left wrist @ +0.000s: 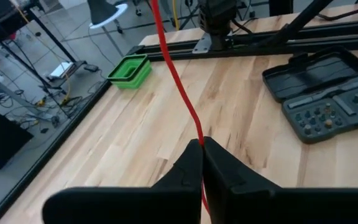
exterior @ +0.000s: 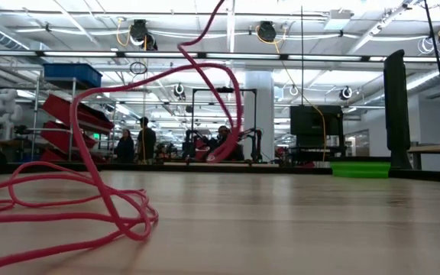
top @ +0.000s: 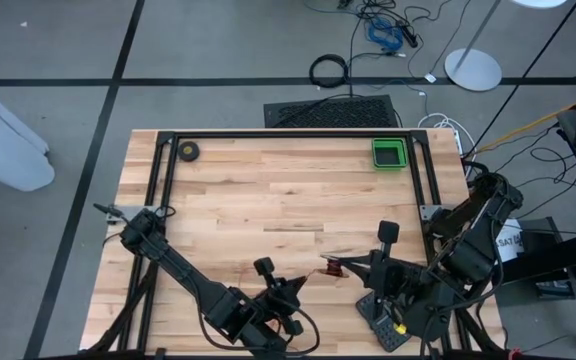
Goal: Coil cords
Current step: Coil the red wire on the black spool
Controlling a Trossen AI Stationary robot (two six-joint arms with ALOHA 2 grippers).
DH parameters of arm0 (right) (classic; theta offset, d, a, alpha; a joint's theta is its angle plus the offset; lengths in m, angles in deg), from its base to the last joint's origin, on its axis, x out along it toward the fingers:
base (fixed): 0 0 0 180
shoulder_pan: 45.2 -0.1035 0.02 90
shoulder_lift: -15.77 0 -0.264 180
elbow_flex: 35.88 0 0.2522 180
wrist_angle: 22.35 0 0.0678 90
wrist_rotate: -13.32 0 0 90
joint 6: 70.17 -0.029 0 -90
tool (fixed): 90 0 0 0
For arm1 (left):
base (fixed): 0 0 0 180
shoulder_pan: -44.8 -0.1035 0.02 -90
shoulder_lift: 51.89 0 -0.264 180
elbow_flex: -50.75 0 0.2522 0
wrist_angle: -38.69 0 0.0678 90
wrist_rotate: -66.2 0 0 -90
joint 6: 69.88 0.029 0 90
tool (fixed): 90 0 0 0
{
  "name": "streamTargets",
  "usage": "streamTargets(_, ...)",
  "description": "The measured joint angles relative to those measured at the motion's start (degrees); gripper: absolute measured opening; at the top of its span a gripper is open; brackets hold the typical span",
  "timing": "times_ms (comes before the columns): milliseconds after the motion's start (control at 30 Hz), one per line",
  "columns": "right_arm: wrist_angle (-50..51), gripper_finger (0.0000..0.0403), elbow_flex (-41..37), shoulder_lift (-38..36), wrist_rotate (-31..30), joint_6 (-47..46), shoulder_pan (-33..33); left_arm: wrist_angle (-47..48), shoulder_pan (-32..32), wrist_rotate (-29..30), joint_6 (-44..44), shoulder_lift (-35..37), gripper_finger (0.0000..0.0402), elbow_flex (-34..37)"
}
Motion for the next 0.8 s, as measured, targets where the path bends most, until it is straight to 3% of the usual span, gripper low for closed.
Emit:
streamTargets(300,-5.1,0.0,0.0,0.9,-0.1,-0.8,1.1,-0.5,-0.6,3.2,0.0,0.1,0.0003,1.0)
streamTargets(800,-7.3,0.0,0.0,4.1,-0.1,-0.1,7.7,-8.2,-4.1,3.1,0.4,0.1,0.0002,7.6)
